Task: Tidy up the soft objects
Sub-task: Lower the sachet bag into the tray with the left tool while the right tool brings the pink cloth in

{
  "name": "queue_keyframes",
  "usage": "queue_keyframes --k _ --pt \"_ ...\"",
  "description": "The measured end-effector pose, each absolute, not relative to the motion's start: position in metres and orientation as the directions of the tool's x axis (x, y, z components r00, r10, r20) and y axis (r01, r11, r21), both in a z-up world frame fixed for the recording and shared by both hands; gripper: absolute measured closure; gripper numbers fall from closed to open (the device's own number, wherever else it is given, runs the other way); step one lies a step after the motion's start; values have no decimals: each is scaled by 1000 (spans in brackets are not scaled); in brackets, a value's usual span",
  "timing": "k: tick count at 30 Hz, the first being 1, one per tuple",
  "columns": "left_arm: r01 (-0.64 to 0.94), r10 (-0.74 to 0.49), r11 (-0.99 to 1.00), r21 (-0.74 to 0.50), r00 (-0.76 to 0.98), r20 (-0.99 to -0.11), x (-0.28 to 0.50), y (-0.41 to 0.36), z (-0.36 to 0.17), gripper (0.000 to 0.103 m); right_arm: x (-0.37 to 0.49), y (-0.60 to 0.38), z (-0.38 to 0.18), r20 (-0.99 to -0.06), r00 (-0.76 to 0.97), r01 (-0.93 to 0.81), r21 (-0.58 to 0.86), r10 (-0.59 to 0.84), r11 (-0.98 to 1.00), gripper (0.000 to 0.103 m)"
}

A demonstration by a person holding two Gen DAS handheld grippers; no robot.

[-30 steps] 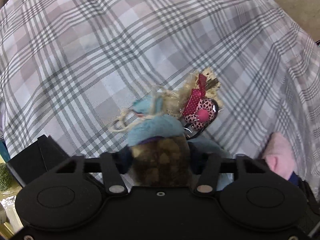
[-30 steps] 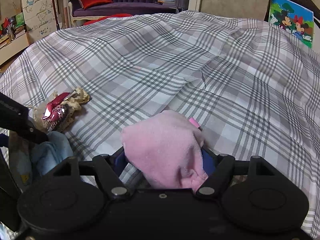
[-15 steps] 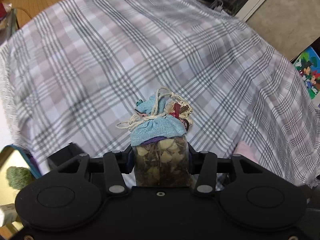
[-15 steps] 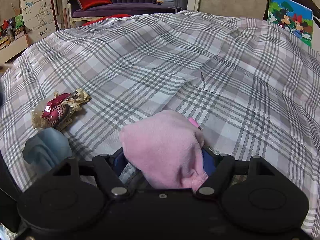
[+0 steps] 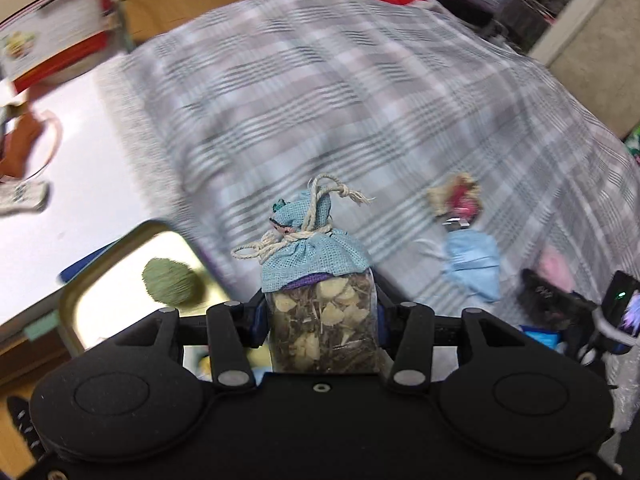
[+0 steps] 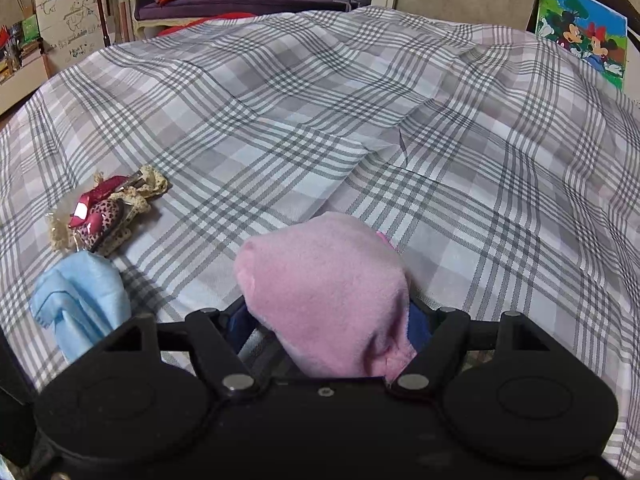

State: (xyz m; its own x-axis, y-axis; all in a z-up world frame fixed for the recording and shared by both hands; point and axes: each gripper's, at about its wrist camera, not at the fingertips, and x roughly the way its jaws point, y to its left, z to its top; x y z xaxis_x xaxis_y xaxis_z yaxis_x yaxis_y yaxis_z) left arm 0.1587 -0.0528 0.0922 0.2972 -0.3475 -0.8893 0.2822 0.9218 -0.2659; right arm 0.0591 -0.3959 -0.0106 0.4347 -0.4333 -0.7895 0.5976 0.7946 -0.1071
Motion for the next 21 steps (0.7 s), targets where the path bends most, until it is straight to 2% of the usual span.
queue_keyframes --k 9,16,21 --pt "121 -193 980 -159 380 -905 148 32 78 56 61 -399 -11 -800 414 608 -112 -434 786 29" --pt "24 -240 969 -246 337 -910 150 68 61 56 63 -394 -9 -789 368 634 -174 -492 753 46" --pt "13 -209 976 -218 341 -917 148 70 56 56 67 -389 -2 -783 334 636 -224 -525 738 53"
